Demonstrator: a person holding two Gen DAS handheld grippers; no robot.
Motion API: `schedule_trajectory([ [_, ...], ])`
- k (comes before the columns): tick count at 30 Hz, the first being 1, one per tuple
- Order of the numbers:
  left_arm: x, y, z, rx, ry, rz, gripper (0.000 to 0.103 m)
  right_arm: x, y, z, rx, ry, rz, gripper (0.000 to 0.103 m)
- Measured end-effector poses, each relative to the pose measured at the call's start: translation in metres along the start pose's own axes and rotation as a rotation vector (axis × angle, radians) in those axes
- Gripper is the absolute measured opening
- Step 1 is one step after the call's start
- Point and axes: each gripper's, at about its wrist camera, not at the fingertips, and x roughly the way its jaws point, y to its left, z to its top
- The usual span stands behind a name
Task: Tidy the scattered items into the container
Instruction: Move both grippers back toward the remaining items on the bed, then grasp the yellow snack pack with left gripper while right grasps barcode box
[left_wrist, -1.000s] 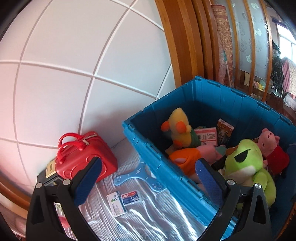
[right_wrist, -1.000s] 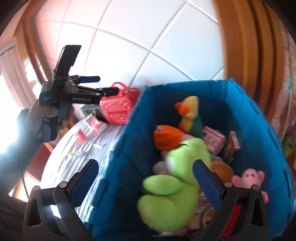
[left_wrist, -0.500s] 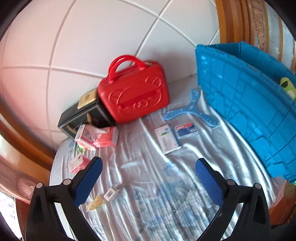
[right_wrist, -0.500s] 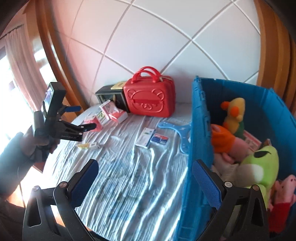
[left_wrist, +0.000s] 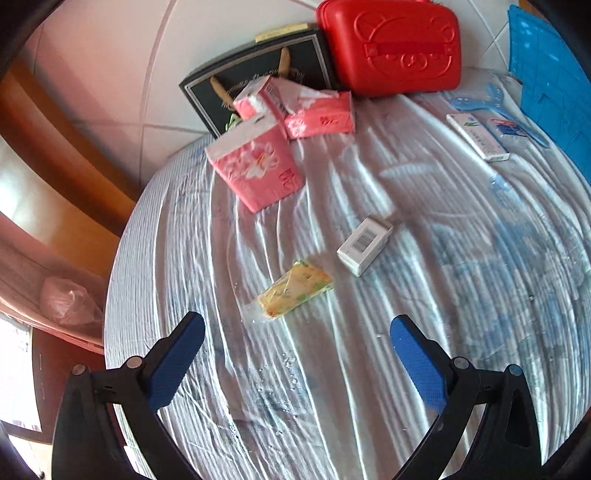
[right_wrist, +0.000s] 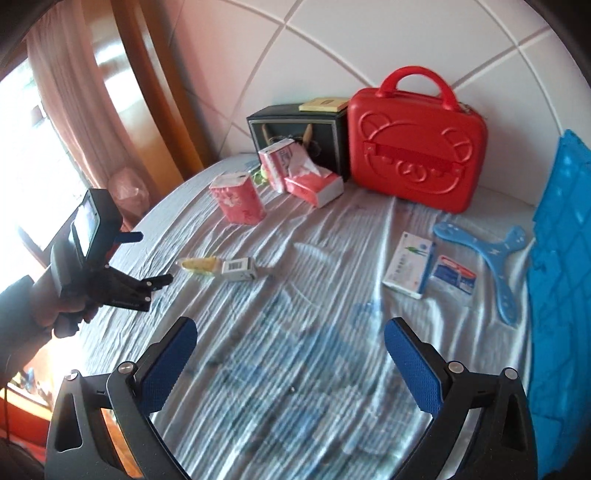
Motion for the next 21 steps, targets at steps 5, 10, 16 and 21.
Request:
schedule_trajectory([
  [5,0.052,0.022,-0.012,0.004,-0.006,-0.037,0.101,0.092,0.032,0.001,0.009,0.065,-0.010,0.103],
  [10,0.090,0.019,-0.013,0.071,-0.007,-0.056,0.101,0.154,0.053,0.011,-0.016,0.101,-0.037,0.103],
  [16,0.115,0.033,-0.014,-0.006,0.012,-0.138,0.053,0.213,0.063,0.022,-0.040,0.153,-0.079,0.103],
  [21,0.106,0.043,-0.018,-0.037,-0.018,-0.169,0.022,0.245,0.075,0.027,-0.061,0.187,-0.085,0.103],
])
